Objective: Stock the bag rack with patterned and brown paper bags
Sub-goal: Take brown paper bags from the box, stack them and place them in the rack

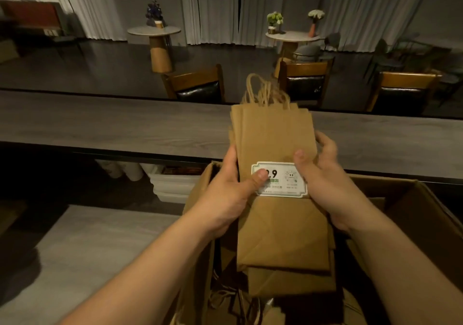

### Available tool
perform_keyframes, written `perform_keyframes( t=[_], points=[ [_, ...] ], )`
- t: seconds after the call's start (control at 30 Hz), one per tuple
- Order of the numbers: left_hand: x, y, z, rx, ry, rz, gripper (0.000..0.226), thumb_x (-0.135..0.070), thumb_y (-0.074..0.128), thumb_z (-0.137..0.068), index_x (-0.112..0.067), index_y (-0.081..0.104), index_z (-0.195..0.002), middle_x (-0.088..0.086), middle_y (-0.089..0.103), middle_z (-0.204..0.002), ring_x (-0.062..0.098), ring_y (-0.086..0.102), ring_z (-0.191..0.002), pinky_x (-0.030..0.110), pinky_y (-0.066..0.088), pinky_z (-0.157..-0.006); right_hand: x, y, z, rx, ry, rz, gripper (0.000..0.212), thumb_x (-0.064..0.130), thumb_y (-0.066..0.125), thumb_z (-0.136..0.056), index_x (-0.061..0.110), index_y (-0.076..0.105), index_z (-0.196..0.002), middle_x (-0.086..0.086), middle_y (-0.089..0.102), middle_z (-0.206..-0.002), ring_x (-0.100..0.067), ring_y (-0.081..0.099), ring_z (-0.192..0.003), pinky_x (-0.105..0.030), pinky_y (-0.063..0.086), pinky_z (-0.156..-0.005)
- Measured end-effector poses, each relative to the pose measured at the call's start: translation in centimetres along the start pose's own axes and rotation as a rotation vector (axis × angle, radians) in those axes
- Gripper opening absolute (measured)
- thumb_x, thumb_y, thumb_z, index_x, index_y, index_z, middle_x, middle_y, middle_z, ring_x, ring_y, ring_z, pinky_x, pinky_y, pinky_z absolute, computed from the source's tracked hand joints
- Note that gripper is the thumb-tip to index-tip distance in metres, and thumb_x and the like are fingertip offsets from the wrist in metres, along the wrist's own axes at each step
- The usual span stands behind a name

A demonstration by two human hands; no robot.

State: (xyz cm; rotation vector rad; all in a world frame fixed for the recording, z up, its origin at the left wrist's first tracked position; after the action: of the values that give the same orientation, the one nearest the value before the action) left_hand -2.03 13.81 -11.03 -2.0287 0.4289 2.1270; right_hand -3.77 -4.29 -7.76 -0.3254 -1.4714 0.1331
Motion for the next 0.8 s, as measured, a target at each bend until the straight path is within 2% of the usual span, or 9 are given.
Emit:
perform_keyframes(
  t=[0.03,0.1,0.17,0.27,0.37,0.47,0.57,0.67,0.8],
  points=[
    [0.1,-0.2,0.0,0.019,0.011,0.028,0.095,-0.025,0.075,-0.091,-0.044,0.013,-0.16,0.0,0.063,-0.142,0.021,0.064,-0.126,0.046,0.052,-0.106,0.2,0.4,0.1,0.019,-0.006,-0.039,0.07,0.041,0.056,-0.102,0.041,0.014,-0.159,0.009,0.066,-0.116,-0.003,0.076,-0.083,-0.019,0.059,-0.06],
    [-0.2,-0.5,0.2,0.004,0.003,0.118,0.109,-0.02,0.074,-0.09,-0.046,-0.004,-0.161,0.002,0.059,-0.146,0.02,0.062,-0.128,0.047,0.048,-0.112,1.4,0.6,0.6,-0.014,-0.015,-0.107,0.073,0.034,0.062,-0.101,0.041,0.019,-0.16,0.006,0.07,-0.117,-0.006,0.077,-0.085,-0.025,0.061,-0.063],
    [-0.8,-1.0,0.5,-0.03,0.035,0.181,0.091,-0.018,0.074,-0.089,-0.034,0.02,-0.16,0.002,0.069,-0.133,0.02,0.069,-0.119,0.043,0.053,-0.106,3.4,0.9,1.2,-0.061,-0.049,-0.082,0.072,0.032,0.065,-0.1,0.041,0.025,-0.159,0.007,0.069,-0.124,-0.012,0.077,-0.091,-0.03,0.059,-0.071],
    [-1.8,-1.7,0.8,-0.139,0.081,0.321,0.056,-0.014,0.076,-0.088,-0.022,0.053,-0.139,0.007,0.076,-0.117,0.026,0.074,-0.107,0.04,0.062,-0.089,7.2,2.1,1.9,-0.03,-0.127,0.066,0.083,0.037,0.066,-0.098,0.045,0.013,-0.162,0.022,0.069,-0.122,-0.006,0.071,-0.094,-0.032,0.054,-0.08],
    [-3.1,-3.4,1.5,-0.208,0.12,0.602,0.058,-0.022,0.08,-0.084,-0.021,0.054,-0.136,0.012,0.075,-0.118,0.031,0.074,-0.105,0.044,0.061,-0.085,12.0,4.6,2.8,-0.003,-0.251,0.313,0.075,0.043,0.064,-0.099,0.039,0.021,-0.16,0.026,0.064,-0.112,0.0,0.068,-0.097,-0.028,0.056,-0.083],
    [-4.8,-7.2,3.2,-0.221,0.196,0.716,0.063,-0.026,0.076,-0.079,-0.021,0.053,-0.138,0.013,0.075,-0.12,0.031,0.074,-0.105,0.045,0.062,-0.085,16.0,9.0,3.6,0.031,-0.388,0.524,0.061,0.046,0.068,-0.095,0.043,0.031,-0.143,0.03,0.055,-0.098,0.022,0.061,-0.081,-0.004,0.049,-0.057],
    [-5.1,-12.5,5.4,-0.242,0.258,0.822,0.07,-0.022,0.079,-0.073,-0.016,0.055,-0.139,0.015,0.075,-0.117,0.03,0.076,-0.1,0.04,0.063,-0.078,18.7,14.8,4.1,0.105,-0.442,0.602,0.048,0.052,0.068,-0.093,0.045,0.034,-0.127,0.029,0.056,-0.094,0.012,0.064,-0.079,-0.01,0.049,-0.055],
    [-3.0,-18.5,7.5,-0.334,0.233,0.933,0.076,-0.031,0.085,-0.071,-0.014,0.057,-0.14,0.017,0.072,-0.126,0.032,0.072,-0.111,0.048,0.06,-0.091,19.2,22.1,4.2,0.207,-0.499,0.619,0.036,0.047,0.068,-0.095,0.044,0.042,-0.12,0.024,0.063,-0.096,0.007,0.063,-0.082,-0.015,0.05,-0.063],
    [2.2,-27.4,10.5,-0.624,0.088,0.885,0.074,-0.051,0.072,-0.077,-0.015,0.058,-0.139,0.011,0.074,-0.125,0.027,0.072,-0.112,0.047,0.057,-0.095,15.6,33.3,3.9,0.359,-0.535,0.811,0.038,0.044,0.064,-0.1,0.041,0.038,-0.128,0.011,0.068,-0.095,-0.006,0.069,-0.077,-0.033,0.062,-0.063]
  ],
)
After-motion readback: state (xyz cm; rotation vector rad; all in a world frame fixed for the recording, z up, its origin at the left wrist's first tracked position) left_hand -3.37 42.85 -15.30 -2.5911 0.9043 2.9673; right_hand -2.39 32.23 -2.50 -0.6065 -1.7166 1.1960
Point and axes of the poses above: each hand's wrist, its own z-axis away from the middle knuckle, its own y-axis out of the palm, x = y × z, the point moved 4 cm from there along -z, towards the middle knuckle
